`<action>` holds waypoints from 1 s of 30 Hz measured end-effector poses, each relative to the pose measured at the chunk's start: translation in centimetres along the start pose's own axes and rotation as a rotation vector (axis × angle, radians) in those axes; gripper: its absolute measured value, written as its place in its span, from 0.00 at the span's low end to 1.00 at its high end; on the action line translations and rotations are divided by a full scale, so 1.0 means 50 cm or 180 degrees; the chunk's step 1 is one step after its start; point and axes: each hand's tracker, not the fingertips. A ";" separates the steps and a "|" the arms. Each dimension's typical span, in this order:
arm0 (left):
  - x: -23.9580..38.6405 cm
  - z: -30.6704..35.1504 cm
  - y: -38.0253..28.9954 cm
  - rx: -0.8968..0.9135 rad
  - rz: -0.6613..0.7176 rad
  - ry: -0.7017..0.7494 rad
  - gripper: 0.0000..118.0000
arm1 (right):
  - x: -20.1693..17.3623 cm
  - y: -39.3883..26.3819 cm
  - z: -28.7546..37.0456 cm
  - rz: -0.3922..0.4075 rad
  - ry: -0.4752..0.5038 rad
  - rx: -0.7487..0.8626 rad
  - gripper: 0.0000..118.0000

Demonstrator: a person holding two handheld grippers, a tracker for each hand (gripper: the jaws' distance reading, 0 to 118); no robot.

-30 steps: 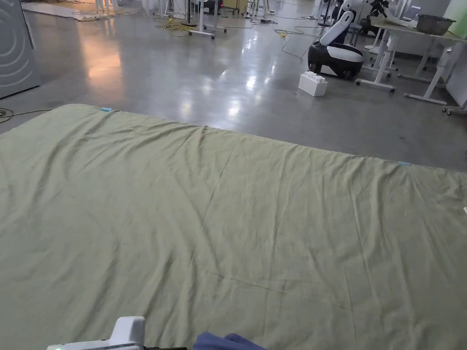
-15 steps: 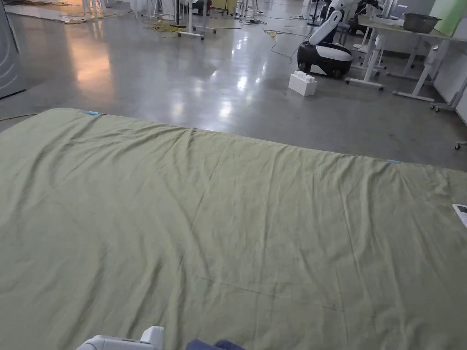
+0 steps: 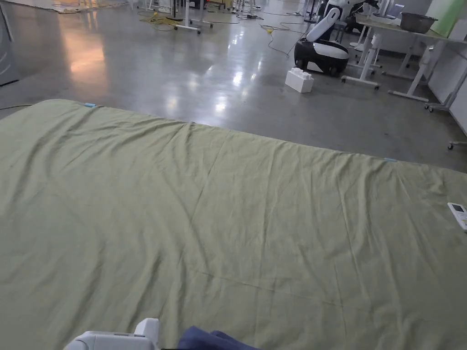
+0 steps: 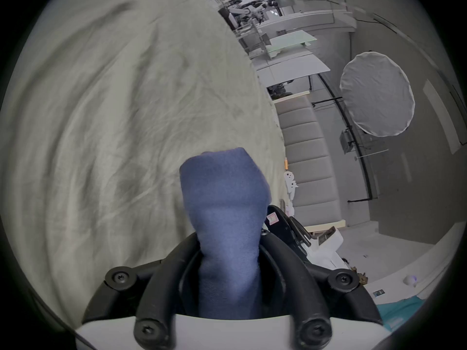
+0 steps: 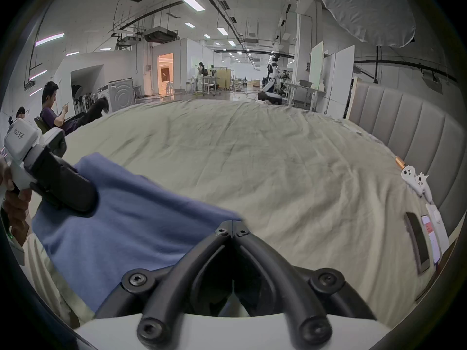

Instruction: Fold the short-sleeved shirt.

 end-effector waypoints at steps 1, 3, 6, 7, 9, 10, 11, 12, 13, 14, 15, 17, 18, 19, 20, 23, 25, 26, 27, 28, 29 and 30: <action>0.007 0.022 0.005 0.0028 -0.0002 -0.0008 0.18 | 0.011 0.015 0.005 -0.0012 -0.0091 0.0066 0.00; 0.014 0.068 0.017 0.0075 -0.0032 -0.0023 0.18 | 0.036 0.046 0.010 -0.0069 -0.0131 0.0142 0.00; 0.015 0.162 0.044 0.0145 -0.0045 0.0066 0.18 | 0.073 0.101 0.017 -0.0049 -0.0262 0.0331 0.00; 0.009 0.199 0.054 0.0164 -0.0063 0.0106 0.18 | 0.087 0.121 0.020 -0.0027 -0.0321 0.0427 0.00; -0.007 0.273 0.078 0.0243 -0.0138 0.0310 0.18 | 0.111 0.158 0.026 -0.0035 -0.0380 0.0544 0.00; -0.016 0.313 0.090 0.0257 -0.0154 0.0368 0.18 | 0.122 0.178 0.028 -0.0032 -0.0420 0.0602 0.00; -0.025 0.348 0.101 0.0273 -0.0163 0.0456 0.18 | 0.132 0.193 0.030 -0.0036 -0.0443 0.0654 0.00; -0.045 0.392 0.121 0.0277 -0.0173 0.0558 0.18 | 0.143 0.210 0.033 -0.0038 -0.0465 0.0705 0.00; -0.060 0.434 0.137 0.0275 -0.0185 0.0680 0.18 | 0.152 0.225 0.035 -0.0033 -0.0506 0.0755 0.00; -0.071 0.468 0.149 0.0283 -0.0151 0.0773 0.18 | 0.159 0.236 0.037 -0.0029 -0.0537 0.0803 0.00; -0.083 0.507 0.163 0.0312 -0.0116 0.0903 0.18 | 0.168 0.249 0.038 -0.0032 -0.0551 0.0827 0.00; -0.093 0.571 0.187 0.0357 -0.0103 0.1107 0.18 | 0.181 0.266 0.042 -0.0048 -0.0598 0.0885 0.00; -0.101 0.605 0.199 0.0372 -0.0084 0.1248 0.18 | 0.186 0.273 0.044 -0.0052 -0.0624 0.0909 0.00; -0.111 0.638 0.212 0.0366 -0.0075 0.1363 0.18 | 0.190 0.279 0.046 -0.0048 -0.0647 0.0929 0.00; -0.111 0.665 0.220 0.0373 -0.0037 0.1475 0.18 | 0.193 0.283 0.048 -0.0058 -0.0660 0.0937 0.00; -0.127 0.736 0.242 0.0372 0.0091 0.1892 0.18 | 0.190 0.283 0.051 0.0009 -0.0688 0.0795 0.00; -0.176 0.780 0.269 0.0388 0.0137 0.2047 0.18 | 0.184 0.285 0.048 0.0020 -0.0715 0.0853 0.00; -0.184 0.789 0.271 0.0398 0.0160 0.2140 0.18 | 0.181 0.283 0.043 0.0021 -0.0716 0.0848 0.00; -0.193 0.794 0.274 0.0400 0.0211 0.2170 0.18 | 0.191 0.285 0.046 0.0001 -0.0769 0.0902 0.00; -0.182 0.779 0.263 0.0350 0.0211 0.2285 0.18 | 0.192 0.285 0.044 0.0024 -0.0775 0.0901 0.00; -0.187 0.776 0.262 0.0363 0.0180 0.2368 0.18 | 0.189 0.285 0.040 0.0061 -0.0772 0.0910 0.00; -0.193 0.770 0.263 0.0325 0.0202 0.2451 0.18 | 0.187 0.284 0.033 0.0062 -0.0763 0.0894 0.00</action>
